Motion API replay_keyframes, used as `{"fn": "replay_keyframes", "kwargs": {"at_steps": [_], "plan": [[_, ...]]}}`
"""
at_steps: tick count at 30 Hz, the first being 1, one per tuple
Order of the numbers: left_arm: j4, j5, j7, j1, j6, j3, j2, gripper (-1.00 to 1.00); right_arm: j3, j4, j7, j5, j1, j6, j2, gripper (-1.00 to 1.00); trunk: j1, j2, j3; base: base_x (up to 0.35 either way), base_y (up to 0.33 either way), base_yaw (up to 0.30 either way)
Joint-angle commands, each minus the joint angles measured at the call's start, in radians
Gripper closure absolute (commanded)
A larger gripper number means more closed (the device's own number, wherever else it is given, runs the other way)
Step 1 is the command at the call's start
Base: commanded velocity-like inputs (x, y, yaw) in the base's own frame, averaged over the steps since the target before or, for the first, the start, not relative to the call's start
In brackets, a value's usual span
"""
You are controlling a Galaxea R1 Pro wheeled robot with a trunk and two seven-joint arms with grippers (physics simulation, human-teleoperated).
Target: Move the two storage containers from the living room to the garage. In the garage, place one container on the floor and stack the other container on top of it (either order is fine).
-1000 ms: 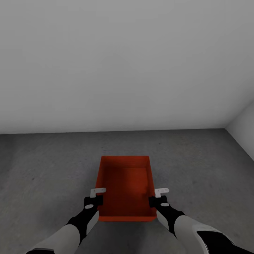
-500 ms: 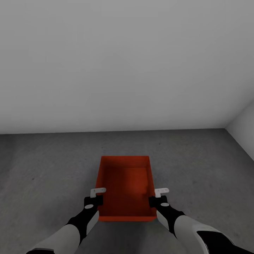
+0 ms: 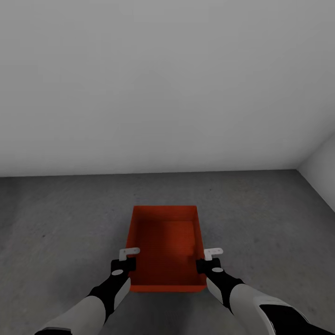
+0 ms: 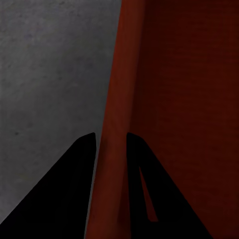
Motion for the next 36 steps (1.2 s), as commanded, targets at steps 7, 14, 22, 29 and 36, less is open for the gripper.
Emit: {"fn": "replay_keyframes", "kwargs": {"at_steps": [7, 14, 22, 29, 36], "plan": [[0.004, 0.005, 0.038, 0.000, -0.003, -0.016, 0.051, 1.00, -0.022, -0.066, -0.021, 0.010, -0.001, -0.004, 0.000, 1.00, 0.000, 0.000, -0.001, 0.025, 0.000, 0.000], [0.004, 0.005, 0.038, 0.000, -0.004, -0.016, 0.051, 1.00, -0.022, -0.066, -0.021, 0.010, -0.001, -0.004, 0.000, 1.00, 0.000, 0.000, -0.001, 0.056, 0.000, 0.000], [0.004, 0.005, 0.038, 0.000, -0.004, -0.017, 0.051, 1.00, -0.022, -0.066, -0.021, 0.010, -0.001, -0.004, 0.000, 1.00, 0.000, 0.000, -0.001, 0.005, 0.000, 0.000], [0.004, 0.005, 0.038, 0.000, -0.004, -0.017, 0.051, 1.00, -0.022, -0.066, -0.021, 0.010, -0.001, -0.004, 0.000, 1.00, 0.000, 0.000, -0.001, 0.000, 0.000, 0.000], [0.005, 0.006, 0.038, 0.000, -0.004, -0.017, 0.050, 1.00, -0.023, -0.066, -0.021, 0.010, -0.001, -0.004, 0.000, 1.00, 0.000, 0.000, -0.001, 0.000, 0.000, 0.000]]}}
